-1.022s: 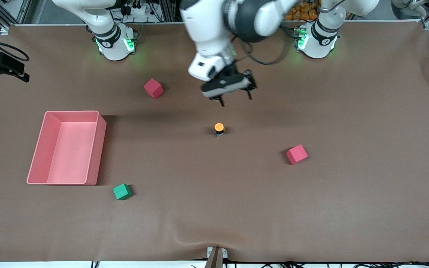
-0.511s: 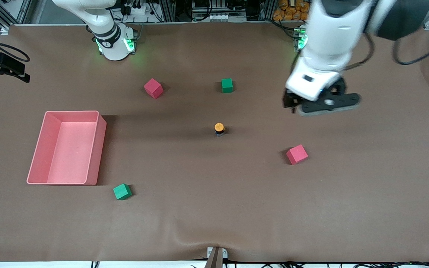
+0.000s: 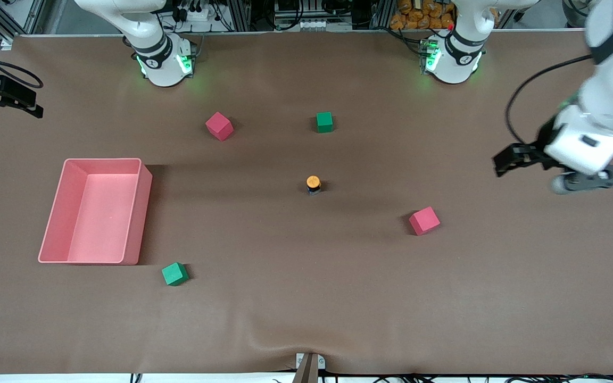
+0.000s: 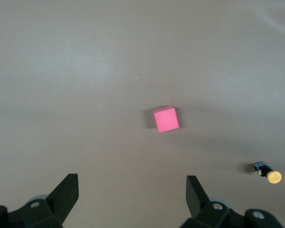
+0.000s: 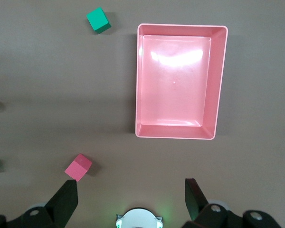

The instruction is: Place and upright button with both arms

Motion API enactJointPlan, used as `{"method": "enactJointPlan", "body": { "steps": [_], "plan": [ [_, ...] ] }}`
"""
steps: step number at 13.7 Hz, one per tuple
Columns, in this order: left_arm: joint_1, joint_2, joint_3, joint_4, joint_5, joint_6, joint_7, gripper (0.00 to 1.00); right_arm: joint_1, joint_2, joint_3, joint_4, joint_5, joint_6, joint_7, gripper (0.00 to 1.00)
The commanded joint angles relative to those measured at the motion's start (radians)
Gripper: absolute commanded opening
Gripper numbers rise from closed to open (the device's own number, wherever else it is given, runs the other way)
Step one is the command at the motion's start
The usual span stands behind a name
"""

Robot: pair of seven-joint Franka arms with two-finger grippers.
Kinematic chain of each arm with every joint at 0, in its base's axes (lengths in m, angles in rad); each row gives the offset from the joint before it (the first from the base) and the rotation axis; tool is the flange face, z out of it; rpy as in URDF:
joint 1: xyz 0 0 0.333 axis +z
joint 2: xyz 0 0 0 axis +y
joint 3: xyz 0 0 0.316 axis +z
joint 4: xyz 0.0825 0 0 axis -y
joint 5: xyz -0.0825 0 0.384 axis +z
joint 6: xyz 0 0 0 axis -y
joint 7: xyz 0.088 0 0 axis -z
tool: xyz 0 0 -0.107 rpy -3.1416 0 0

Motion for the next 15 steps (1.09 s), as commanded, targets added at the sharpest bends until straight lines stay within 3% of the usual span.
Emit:
{"method": "enactJointPlan", "body": {
  "steps": [1,6,11,15],
  "plan": [
    [0.06,-0.026,-0.014,-0.023,-0.018,-0.034,0.064,1.0,0.011,-0.002,-0.004,0.005,0.01,-0.004,0.004,1.0],
    [0.143,-0.067,-0.011,-0.041,-0.095,-0.054,0.182,1.0,0.003,-0.003,-0.012,0.013,0.011,-0.001,-0.004,1.0],
    [0.108,-0.208,0.011,-0.134,-0.101,-0.151,0.187,1.0,0.005,-0.008,-0.01,0.015,0.011,-0.003,0.004,1.0],
    [0.022,-0.247,0.123,-0.134,-0.1,-0.215,0.217,1.0,0.005,-0.006,-0.01,0.015,0.01,0.0,0.007,1.0]
  ]
}}
